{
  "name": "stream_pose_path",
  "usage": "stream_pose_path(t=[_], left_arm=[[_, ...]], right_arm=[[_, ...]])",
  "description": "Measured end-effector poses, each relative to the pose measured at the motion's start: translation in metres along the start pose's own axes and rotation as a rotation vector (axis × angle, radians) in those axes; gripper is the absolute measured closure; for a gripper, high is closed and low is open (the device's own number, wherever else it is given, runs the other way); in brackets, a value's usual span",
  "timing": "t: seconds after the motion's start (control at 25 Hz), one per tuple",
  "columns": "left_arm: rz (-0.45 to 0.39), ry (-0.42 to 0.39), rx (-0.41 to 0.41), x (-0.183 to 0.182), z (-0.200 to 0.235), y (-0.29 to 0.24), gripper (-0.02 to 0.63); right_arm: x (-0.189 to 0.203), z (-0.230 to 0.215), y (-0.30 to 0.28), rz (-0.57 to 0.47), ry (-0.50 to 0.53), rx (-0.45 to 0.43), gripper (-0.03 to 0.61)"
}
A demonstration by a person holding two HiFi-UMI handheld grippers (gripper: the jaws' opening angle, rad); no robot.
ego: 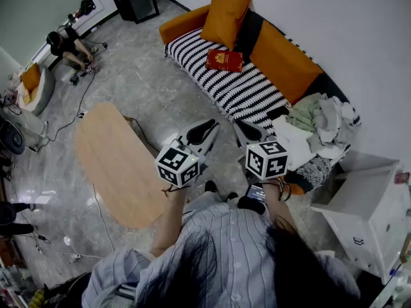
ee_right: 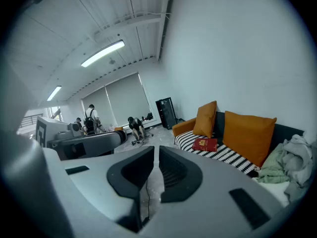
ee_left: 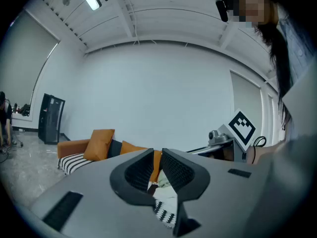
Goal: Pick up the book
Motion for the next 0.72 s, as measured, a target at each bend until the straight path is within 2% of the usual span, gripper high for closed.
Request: stream_pose_path(t=[0.72], left_arm=[[0.019,0.008,0.019,0.005,0.015,-0.003,0.571]], right_arm=[[0.004,-0.004,-0.013,-0.031,-0.019,0.017,0.534]])
Point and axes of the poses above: the fingertips, and each gripper's own axes: y backward along the fingers, z to its left, x out of its underside, the point moved 7 cm from there along y, backward along the fingers, and after that the axes turned 11 degrees about -z, right-handed, at the moved point
